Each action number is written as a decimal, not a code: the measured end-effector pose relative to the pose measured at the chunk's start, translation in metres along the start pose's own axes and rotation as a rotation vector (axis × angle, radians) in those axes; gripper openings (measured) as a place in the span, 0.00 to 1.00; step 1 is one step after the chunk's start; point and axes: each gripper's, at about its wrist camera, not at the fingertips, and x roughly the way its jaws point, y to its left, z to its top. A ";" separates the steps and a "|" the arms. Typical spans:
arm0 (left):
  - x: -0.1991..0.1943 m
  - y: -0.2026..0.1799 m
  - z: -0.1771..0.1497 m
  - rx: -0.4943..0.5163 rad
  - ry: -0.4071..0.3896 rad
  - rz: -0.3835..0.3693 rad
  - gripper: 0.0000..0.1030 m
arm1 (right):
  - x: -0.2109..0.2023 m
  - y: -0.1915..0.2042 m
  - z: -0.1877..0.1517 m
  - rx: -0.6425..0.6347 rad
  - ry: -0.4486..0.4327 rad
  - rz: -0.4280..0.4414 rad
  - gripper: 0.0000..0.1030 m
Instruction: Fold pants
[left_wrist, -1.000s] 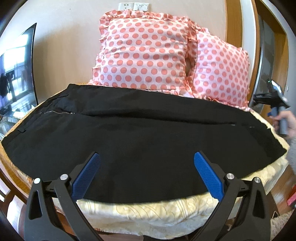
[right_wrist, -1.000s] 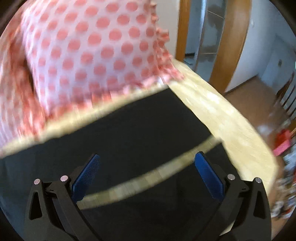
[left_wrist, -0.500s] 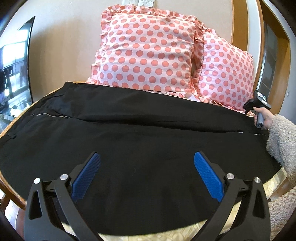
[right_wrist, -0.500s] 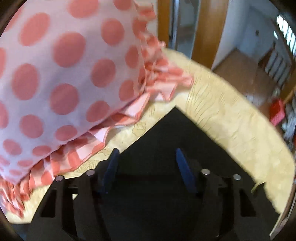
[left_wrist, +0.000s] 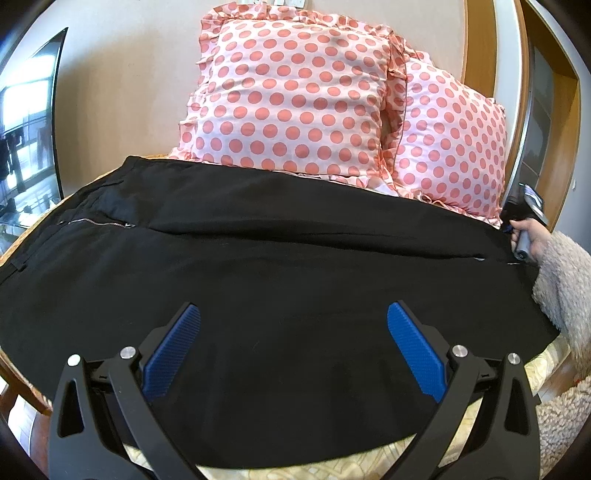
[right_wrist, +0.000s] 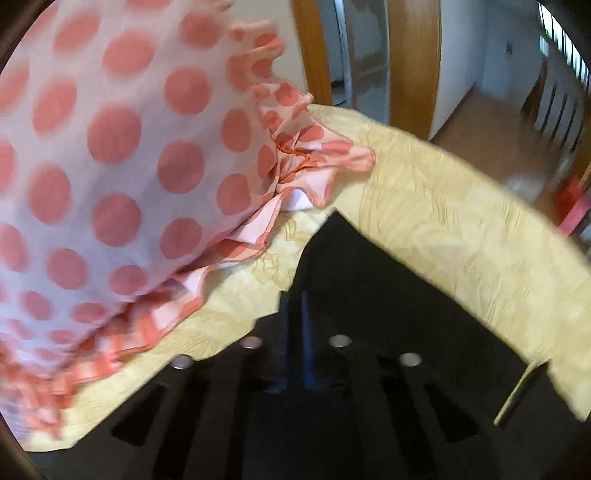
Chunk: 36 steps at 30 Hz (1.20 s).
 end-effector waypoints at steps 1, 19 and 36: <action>-0.003 0.001 0.000 -0.002 -0.006 0.000 0.98 | -0.013 -0.005 -0.003 0.007 -0.026 0.042 0.03; -0.035 0.005 -0.010 -0.100 -0.021 -0.019 0.98 | -0.138 -0.168 -0.157 0.152 0.037 0.388 0.03; -0.032 0.019 0.006 -0.172 0.033 -0.054 0.98 | -0.107 -0.169 -0.139 0.301 0.089 0.492 0.05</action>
